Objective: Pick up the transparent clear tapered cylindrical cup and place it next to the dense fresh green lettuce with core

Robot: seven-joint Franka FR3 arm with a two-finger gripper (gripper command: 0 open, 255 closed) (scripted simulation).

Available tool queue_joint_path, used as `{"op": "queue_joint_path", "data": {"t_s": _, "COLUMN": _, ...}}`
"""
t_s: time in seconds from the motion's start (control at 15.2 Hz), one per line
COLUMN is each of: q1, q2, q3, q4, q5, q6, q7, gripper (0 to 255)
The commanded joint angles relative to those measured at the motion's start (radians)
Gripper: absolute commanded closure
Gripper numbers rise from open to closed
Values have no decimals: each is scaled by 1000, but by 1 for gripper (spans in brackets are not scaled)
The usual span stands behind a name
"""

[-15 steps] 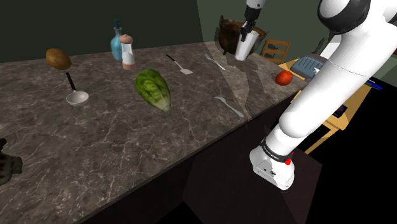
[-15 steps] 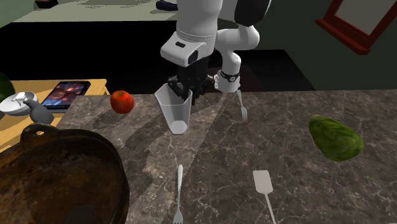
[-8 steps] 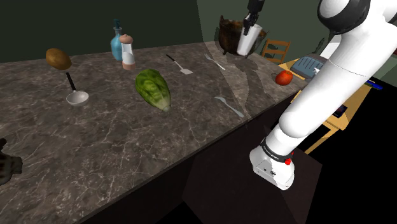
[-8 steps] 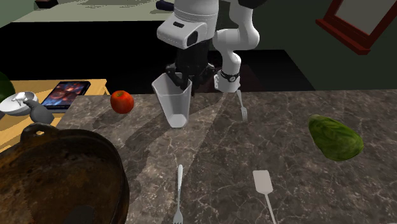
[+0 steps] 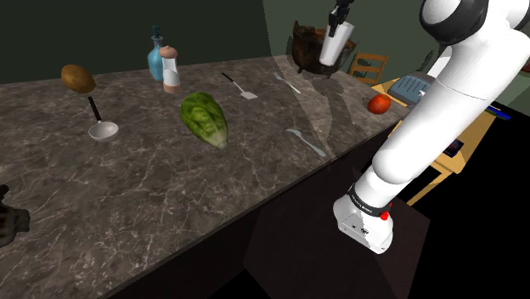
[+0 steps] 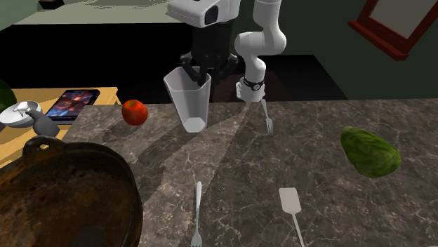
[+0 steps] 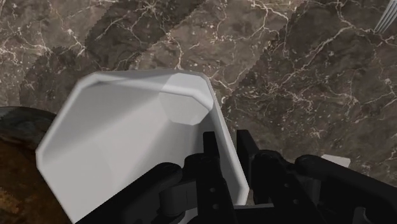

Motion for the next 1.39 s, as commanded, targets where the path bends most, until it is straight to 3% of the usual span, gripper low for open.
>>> {"op": "queue_joint_path", "data": {"t_s": 0.0, "q1": -1, "q2": 8, "q3": -1, "q4": 41, "q5": 3, "q6": -33, "q7": -5, "gripper": 255}}
{"op": "queue_joint_path", "data": {"t_s": 0.26, "q1": -5, "q2": 27, "q3": -3, "q4": 113, "q5": 11, "q6": -88, "q7": -15, "gripper": 255}}
{"op": "queue_joint_path", "data": {"t_s": 0.79, "q1": 96, "q2": -193, "q3": 109, "q4": -126, "q5": -68, "q6": -79, "q7": 199, "gripper": 255}}
{"op": "queue_joint_path", "data": {"t_s": 1.32, "q1": 165, "q2": -334, "q3": 240, "q4": -268, "q5": -74, "q6": -104, "q7": 401, "gripper": 255}}
